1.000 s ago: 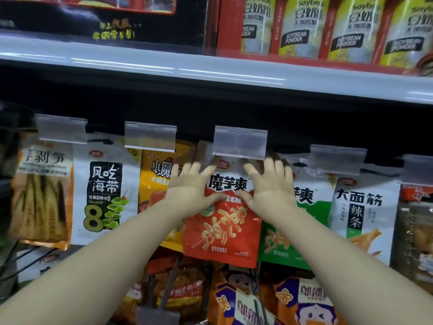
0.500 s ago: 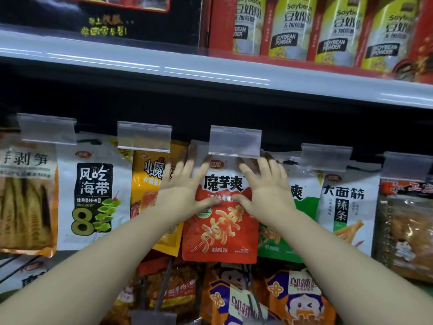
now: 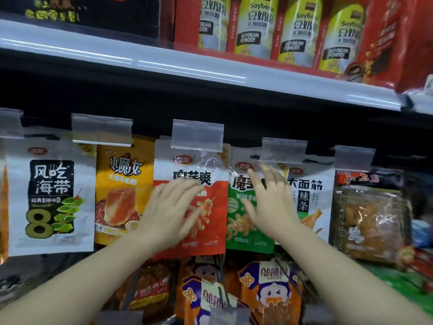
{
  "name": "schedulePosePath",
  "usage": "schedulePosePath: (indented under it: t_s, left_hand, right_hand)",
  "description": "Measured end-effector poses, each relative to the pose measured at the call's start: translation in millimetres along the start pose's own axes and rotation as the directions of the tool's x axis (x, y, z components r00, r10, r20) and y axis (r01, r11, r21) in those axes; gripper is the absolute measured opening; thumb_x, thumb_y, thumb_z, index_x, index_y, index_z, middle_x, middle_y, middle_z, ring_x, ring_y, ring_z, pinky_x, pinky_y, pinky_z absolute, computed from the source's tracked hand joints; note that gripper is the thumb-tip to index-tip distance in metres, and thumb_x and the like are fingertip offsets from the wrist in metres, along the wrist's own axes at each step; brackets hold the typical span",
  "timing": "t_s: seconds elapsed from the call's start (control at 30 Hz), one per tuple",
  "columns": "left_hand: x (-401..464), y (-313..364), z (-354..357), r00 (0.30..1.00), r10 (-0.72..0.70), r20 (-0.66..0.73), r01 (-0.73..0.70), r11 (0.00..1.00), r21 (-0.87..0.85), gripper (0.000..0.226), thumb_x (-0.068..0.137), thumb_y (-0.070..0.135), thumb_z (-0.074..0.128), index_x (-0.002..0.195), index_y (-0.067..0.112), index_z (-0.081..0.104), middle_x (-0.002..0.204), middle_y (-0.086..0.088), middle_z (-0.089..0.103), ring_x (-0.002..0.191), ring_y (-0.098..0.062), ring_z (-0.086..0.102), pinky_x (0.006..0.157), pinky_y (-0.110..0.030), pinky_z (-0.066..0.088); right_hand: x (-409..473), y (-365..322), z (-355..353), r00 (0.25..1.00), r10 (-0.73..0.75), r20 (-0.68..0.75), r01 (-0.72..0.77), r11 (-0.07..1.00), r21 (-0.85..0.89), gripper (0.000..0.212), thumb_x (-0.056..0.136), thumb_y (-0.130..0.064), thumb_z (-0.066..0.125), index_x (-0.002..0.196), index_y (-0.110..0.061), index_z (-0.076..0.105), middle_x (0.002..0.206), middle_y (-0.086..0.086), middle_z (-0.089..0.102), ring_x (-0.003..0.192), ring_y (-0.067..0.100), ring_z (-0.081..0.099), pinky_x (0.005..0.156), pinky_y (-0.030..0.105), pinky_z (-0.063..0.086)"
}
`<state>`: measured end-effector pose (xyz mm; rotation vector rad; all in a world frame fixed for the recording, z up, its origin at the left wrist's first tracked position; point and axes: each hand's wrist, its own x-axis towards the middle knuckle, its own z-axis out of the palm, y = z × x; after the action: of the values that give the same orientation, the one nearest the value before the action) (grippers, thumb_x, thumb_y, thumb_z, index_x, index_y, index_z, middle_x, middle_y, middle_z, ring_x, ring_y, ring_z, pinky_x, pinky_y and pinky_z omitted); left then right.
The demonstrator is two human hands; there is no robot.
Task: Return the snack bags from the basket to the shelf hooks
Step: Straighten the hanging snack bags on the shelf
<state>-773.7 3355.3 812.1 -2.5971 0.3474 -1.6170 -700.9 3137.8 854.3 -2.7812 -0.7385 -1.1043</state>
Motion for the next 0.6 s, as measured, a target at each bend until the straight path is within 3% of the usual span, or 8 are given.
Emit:
schedulePosePath:
  t_s: [0.1,0.17,0.23,0.3,0.33,0.4,0.5,0.6]
  left_hand:
    - [20,22,12,0.989,0.053,0.136,-0.053,0.999,-0.003,0.046,0.09,0.04,0.049,0.126,0.013,0.057,0.127,-0.002,0.062,0.117,-0.02,0.055,0.094,-0.038,0.048]
    - [42,39,14,0.98,-0.003,0.2,-0.006,0.999,0.044,0.053,0.091,0.044,0.046,0.134,0.013,0.053,0.135,-0.002,0.058,0.123,-0.018,0.055,0.102,-0.038,0.044]
    - [63,58,15,0.97,-0.069,0.233,0.053,0.996,0.071,0.061,0.094,0.046,0.044,0.146,0.016,0.037,0.151,0.0,0.04,0.137,-0.018,0.042,0.113,-0.036,0.026]
    - [82,71,19,0.955,-0.123,0.27,0.097,0.99,0.107,0.069,0.096,0.047,0.042,0.153,0.017,0.017,0.16,0.0,0.02,0.146,-0.019,0.022,0.117,-0.032,0.008]
    - [92,77,23,0.946,-0.152,0.285,0.113,0.982,0.15,0.071,0.097,0.049,0.041,0.153,0.017,0.013,0.16,-0.001,0.018,0.146,-0.02,0.019,0.119,-0.032,0.007]
    - [110,85,29,0.924,-0.217,0.315,0.138,0.957,0.256,0.07,0.095,0.056,0.039,0.15,0.019,0.017,0.154,-0.003,0.025,0.141,-0.023,0.025,0.117,-0.037,0.017]
    - [125,87,37,0.878,-0.307,0.366,0.178,0.922,0.345,0.067,0.09,0.066,0.037,0.143,0.024,0.031,0.141,-0.003,0.043,0.13,-0.025,0.039,0.107,-0.037,0.029]
    - [127,88,42,0.824,-0.371,0.427,0.205,0.899,0.386,0.069,0.087,0.071,0.034,0.14,0.027,0.034,0.136,-0.002,0.049,0.127,-0.025,0.044,0.104,-0.037,0.031]
  right_hand:
    - [2,21,4,0.997,0.028,-0.066,-0.029,1.0,-0.004,0.069,0.087,-0.044,0.061,0.144,-0.012,0.039,0.149,0.02,0.037,0.137,0.037,0.035,0.113,0.048,0.028]
    - [6,35,9,0.99,0.063,-0.124,-0.061,0.998,0.02,0.07,0.079,-0.041,0.07,0.136,-0.006,0.05,0.139,0.025,0.048,0.128,0.041,0.046,0.107,0.05,0.036]
    - [10,46,11,0.992,0.054,-0.111,-0.051,0.998,0.028,0.074,0.082,-0.042,0.067,0.141,-0.005,0.042,0.145,0.027,0.039,0.134,0.042,0.038,0.111,0.049,0.029]
    - [14,57,14,0.999,-0.003,-0.034,0.004,1.0,0.031,0.075,0.093,-0.046,0.05,0.152,-0.011,0.018,0.157,0.021,0.014,0.146,0.036,0.013,0.119,0.044,0.009]
    - [18,62,14,0.999,-0.033,-0.006,0.033,0.999,0.034,0.074,0.096,-0.048,0.043,0.153,-0.015,0.009,0.159,0.017,0.006,0.147,0.034,0.005,0.12,0.043,0.003]
    - [25,67,9,0.998,-0.052,0.027,0.051,0.997,0.052,0.07,0.097,-0.05,0.038,0.153,-0.021,0.006,0.158,0.012,0.006,0.146,0.031,0.004,0.119,0.042,0.002]
    - [38,67,5,0.996,-0.083,0.043,0.08,0.995,0.068,0.067,0.095,-0.054,0.038,0.15,-0.024,0.014,0.152,0.011,0.021,0.139,0.032,0.017,0.117,0.044,0.013]
    - [46,67,7,0.989,-0.097,0.111,0.091,0.994,0.06,0.068,0.095,-0.055,0.036,0.151,-0.025,0.011,0.157,0.01,0.015,0.144,0.031,0.011,0.118,0.046,0.01]
